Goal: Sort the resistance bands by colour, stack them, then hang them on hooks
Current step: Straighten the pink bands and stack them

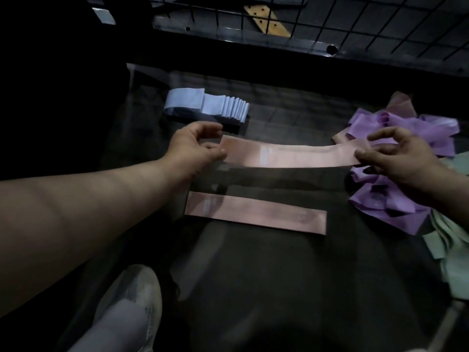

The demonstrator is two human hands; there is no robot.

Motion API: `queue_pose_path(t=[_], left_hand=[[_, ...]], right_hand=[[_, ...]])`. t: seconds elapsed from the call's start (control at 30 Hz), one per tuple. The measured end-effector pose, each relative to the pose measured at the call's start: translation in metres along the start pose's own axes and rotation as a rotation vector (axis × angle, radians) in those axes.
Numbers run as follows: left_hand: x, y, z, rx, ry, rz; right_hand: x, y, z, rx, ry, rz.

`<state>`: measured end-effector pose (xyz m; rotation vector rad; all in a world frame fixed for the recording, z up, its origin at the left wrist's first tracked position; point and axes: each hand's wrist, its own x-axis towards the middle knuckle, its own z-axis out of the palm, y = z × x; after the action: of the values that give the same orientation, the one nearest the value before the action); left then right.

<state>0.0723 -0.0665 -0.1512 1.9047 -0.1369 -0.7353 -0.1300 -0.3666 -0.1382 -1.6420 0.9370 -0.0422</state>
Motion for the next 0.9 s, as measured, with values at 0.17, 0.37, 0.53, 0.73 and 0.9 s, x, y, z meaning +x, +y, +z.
queue_pose_path(t=[0.17,0.37,0.53,0.73,0.9], left_hand=[[0.003,0.001,-0.002,-0.077,0.019,-0.176],[0.001,0.008,0.003,-0.189,0.007,-0.263],[0.002,0.004,0.009,-0.077,-0.035,-0.231],[0.001,0.001,0.018,0.035,-0.15,-0.232],[0.003,0.004,0.019,0.045,-0.143,-0.226]], right_hand=[[-0.002,0.0,0.001,0.1,-0.001,0.042],[-0.001,-0.003,-0.002,0.157,-0.083,0.109],[0.001,0.003,0.0,0.19,-0.163,0.096],[0.002,0.01,-0.003,0.149,-0.247,0.12],[0.003,0.012,-0.006,0.169,-0.23,0.144]])
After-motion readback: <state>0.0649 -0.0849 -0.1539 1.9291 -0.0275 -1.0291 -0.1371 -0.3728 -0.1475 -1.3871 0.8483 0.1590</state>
